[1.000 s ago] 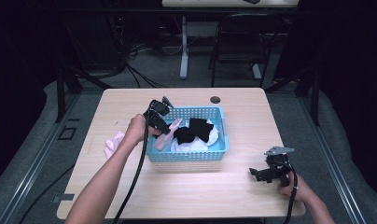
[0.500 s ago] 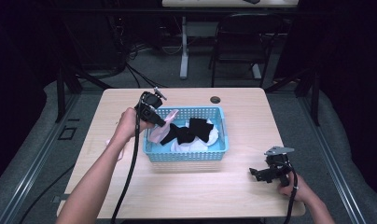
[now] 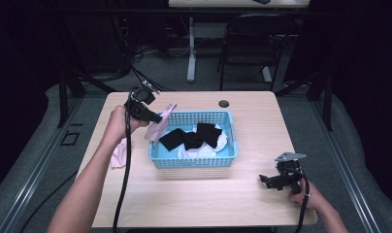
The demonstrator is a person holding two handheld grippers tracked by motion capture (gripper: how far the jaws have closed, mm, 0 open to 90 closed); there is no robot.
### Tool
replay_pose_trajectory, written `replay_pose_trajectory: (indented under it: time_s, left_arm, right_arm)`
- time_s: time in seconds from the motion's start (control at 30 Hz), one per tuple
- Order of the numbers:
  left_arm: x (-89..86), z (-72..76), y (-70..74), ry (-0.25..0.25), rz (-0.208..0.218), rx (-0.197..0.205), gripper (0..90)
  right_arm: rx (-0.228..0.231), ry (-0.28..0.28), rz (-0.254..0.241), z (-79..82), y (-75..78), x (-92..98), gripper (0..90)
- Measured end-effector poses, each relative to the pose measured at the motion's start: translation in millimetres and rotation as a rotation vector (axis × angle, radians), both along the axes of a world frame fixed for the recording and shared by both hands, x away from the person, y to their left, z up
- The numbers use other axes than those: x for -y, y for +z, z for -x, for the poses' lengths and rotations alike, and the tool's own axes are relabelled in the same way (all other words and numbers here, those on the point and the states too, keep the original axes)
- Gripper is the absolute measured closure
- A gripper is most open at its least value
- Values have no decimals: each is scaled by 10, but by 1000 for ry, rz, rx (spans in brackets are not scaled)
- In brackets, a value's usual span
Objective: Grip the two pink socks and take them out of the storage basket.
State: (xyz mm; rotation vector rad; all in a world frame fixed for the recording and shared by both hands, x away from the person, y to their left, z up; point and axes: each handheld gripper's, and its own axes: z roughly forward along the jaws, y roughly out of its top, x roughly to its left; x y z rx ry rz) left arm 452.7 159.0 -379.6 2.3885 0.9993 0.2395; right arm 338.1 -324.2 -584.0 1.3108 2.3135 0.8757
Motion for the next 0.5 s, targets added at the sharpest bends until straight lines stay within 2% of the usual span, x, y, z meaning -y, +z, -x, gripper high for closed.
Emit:
replay_pose_trajectory:
  time_s: [0.23,0.37,0.5]
  left_arm:
    - [-408,86,108,92,33,31,865]
    - [-655,138,116,137,44,27,865]
    - [-881,197,55,177,31,15,864]
  right_arm:
    - [1,-1,1,1,0,-1,0]
    - [1,-3,0,2,0,-2,0]
    - [1,-4,0,3,0,-3,0]
